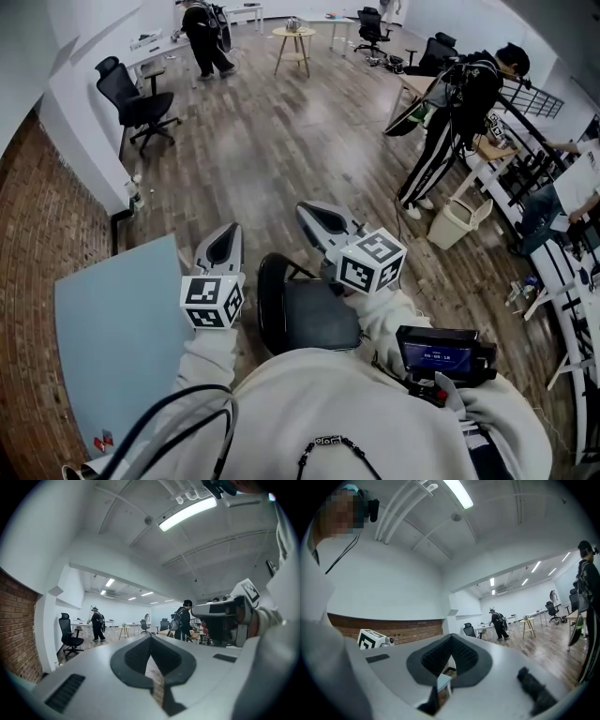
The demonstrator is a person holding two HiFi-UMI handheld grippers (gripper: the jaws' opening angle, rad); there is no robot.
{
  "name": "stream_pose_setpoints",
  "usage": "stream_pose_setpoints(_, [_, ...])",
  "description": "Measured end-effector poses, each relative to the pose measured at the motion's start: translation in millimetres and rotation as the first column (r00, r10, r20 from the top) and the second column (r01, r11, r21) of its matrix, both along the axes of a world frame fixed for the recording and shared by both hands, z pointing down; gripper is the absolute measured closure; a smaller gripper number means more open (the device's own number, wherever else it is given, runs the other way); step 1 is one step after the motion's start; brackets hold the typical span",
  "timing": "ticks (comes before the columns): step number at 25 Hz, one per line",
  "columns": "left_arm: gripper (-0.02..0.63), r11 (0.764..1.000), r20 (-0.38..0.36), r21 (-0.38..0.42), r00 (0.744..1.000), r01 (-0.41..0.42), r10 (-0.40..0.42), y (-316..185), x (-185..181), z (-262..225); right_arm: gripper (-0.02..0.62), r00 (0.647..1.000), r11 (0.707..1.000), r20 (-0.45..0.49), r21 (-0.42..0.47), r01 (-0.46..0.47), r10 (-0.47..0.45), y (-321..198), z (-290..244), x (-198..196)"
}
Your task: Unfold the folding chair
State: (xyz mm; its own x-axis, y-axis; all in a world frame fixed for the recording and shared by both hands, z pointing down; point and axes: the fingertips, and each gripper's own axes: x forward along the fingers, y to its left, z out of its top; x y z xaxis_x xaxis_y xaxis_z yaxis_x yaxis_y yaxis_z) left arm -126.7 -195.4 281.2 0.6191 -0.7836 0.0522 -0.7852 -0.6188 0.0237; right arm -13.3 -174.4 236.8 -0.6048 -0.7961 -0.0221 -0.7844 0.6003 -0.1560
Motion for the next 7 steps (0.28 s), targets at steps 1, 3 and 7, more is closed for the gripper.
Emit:
stream_pose_setpoints(1, [0.601, 1.0, 0.001, 0.001, 1.0, 0.0, 0.0, 0.4, -0.5, -0.7, 0.588, 1.0, 1.0, 0.0, -0.001, 0.001, -0.001, 0.2, 0.3, -0.7])
stream_pose_setpoints(3, [0.601, 1.0, 0.002, 0.004, 1.0, -0.001, 0.001, 1.5, -2.4, -2.7, 0.588, 1.0, 1.0, 0.0, -0.002, 0.002, -0.002, 1.2, 0.1, -2.8])
stream_pose_setpoints(7, [0.601, 1.0, 0.001, 0.009, 1.0, -0.001, 0.001, 1.2, -5.8, -6.8, 0.588, 1.0, 1.0, 0.0, 0.001, 0.001, -0.001, 0.9, -3.2, -6.6])
